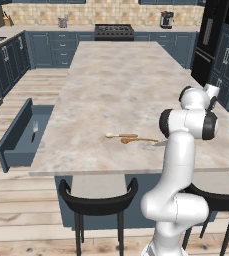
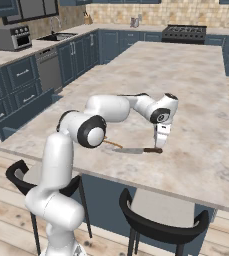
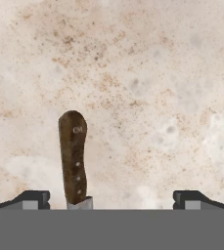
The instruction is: Pick up the metallic utensils from the counter and place them in the open drawer. Make sure not to pick up any wooden utensils.
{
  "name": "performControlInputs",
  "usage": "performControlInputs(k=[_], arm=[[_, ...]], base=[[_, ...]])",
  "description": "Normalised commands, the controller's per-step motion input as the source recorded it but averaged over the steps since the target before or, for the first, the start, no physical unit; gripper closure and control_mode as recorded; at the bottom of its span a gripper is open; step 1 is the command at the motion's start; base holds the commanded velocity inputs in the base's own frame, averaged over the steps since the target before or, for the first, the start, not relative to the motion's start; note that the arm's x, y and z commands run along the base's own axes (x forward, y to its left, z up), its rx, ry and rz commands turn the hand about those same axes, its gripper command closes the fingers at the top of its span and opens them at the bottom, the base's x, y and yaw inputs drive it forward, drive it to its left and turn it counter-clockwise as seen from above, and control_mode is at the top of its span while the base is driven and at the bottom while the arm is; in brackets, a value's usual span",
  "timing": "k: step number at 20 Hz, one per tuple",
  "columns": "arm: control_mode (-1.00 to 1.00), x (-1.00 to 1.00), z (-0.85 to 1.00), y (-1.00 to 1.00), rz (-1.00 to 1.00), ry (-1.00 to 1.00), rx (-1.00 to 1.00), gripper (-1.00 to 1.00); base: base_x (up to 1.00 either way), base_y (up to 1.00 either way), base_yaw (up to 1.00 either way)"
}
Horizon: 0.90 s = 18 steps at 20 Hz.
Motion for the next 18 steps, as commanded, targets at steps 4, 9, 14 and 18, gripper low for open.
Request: performControlInputs(k=[4,9,14,18], arm=[[-1.00,-0.43,-0.14,0.26,-0.01,-0.24,-0.08,-1.00],[-1.00,0.12,-0.23,0.00,0.00,-0.21,-0.09,-1.00],[-1.00,0.00,0.00,0.10,0.00,-0.08,-0.10,-1.00],[-1.00,0.03,0.00,-0.03,0.04,0.09,-0.04,-1.00]], base=[[0.00,0.00,0.00],[0.00,0.00,0.00],[0.00,0.00,0.00],[0.00,0.00,0.00]])
